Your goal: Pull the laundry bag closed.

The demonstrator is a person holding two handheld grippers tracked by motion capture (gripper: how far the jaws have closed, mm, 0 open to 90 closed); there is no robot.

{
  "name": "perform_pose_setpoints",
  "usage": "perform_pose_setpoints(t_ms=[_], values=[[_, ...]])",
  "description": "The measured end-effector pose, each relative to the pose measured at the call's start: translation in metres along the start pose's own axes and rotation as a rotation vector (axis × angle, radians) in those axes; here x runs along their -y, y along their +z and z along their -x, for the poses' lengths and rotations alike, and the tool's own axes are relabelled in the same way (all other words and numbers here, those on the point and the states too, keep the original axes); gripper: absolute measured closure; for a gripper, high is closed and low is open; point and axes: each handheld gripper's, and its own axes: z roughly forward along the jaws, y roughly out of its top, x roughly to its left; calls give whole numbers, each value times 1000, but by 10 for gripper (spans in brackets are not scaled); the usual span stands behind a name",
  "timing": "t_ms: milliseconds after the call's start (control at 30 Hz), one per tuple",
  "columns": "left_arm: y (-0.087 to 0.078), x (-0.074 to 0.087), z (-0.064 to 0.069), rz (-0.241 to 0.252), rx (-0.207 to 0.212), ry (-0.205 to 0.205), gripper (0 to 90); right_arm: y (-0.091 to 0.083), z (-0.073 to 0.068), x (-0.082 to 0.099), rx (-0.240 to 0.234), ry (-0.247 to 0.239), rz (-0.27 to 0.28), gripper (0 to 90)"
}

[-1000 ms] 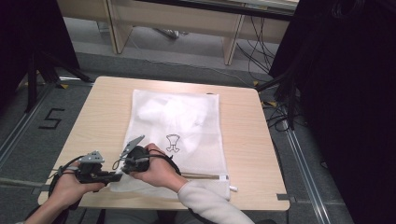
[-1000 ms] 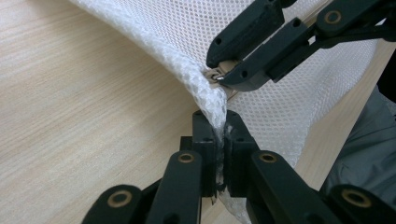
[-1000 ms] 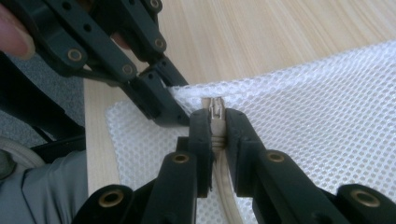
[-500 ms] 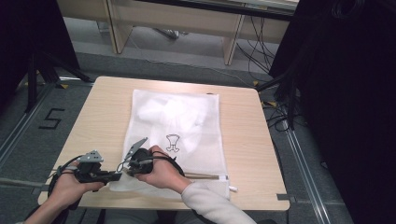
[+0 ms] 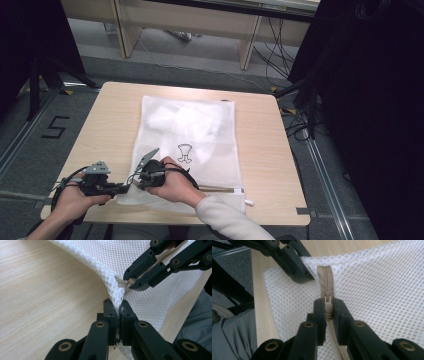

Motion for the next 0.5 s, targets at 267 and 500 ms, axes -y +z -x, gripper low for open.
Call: perform_pose_setpoints(t_ms=[267, 500], values=[[0, 0, 1, 7, 2, -1, 856, 0, 1, 4, 0, -2, 3, 825], [-1, -1, 1, 17, 5, -9, 855, -1, 3, 7, -2, 5, -2, 825]])
